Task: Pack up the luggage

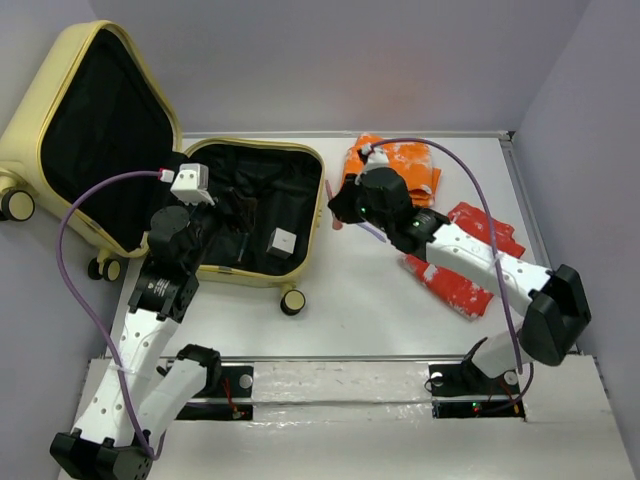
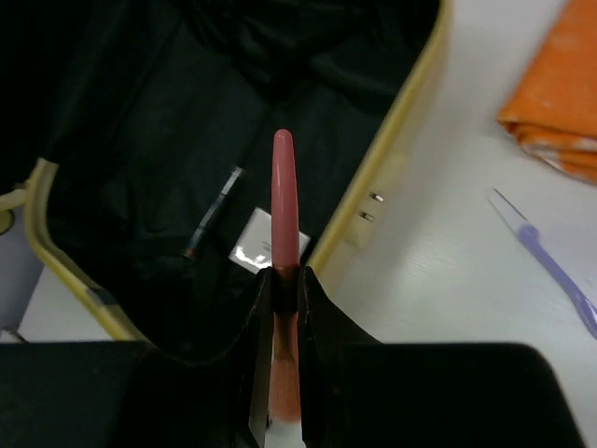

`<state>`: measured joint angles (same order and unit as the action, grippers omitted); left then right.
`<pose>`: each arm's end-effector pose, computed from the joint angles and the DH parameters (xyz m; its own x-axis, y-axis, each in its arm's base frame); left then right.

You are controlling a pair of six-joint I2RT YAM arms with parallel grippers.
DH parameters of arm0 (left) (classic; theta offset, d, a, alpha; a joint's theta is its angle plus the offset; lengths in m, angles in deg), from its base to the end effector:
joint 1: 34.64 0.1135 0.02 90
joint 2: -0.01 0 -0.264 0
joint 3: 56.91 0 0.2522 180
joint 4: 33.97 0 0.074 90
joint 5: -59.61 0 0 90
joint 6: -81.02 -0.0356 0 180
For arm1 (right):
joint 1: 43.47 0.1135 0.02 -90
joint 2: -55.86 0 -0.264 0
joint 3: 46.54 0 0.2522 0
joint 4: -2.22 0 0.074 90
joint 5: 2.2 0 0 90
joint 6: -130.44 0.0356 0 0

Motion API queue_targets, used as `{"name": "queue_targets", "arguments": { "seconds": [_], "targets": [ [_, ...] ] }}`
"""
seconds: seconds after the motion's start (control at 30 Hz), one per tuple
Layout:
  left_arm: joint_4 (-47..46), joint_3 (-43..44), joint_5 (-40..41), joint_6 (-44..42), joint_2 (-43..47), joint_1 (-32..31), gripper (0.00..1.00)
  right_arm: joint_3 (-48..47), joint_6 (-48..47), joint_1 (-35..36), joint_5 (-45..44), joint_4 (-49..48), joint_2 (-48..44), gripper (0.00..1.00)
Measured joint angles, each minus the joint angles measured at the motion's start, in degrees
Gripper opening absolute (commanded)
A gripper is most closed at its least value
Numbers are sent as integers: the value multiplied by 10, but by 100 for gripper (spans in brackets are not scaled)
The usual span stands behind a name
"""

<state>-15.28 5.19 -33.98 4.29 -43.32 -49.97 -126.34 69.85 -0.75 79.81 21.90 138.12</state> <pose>0.1694 -0.0488 0.3760 -0.0731 -0.2175 -0.9733 0.3159 0.9206 -0.2295 0.2514 0.2254 0.3231 -0.5247 0.1774 -0.8326 -0.3669 0.8354 0.4092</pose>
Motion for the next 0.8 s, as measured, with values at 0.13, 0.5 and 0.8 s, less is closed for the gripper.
{"name": "queue_targets", "arguments": {
  "seconds": [0.13,0.5,0.8],
  "targets": [
    [-3,0,1,1,19,0,97,-137,-11,33,48,-13,109,57],
    [-6,0,4,2,22,0,99,-176,-92,30,85,40,155,69],
    [-6,0,-3,2,21,0,99,-83,-165,-150,99,52,64,56]
  ]
}}
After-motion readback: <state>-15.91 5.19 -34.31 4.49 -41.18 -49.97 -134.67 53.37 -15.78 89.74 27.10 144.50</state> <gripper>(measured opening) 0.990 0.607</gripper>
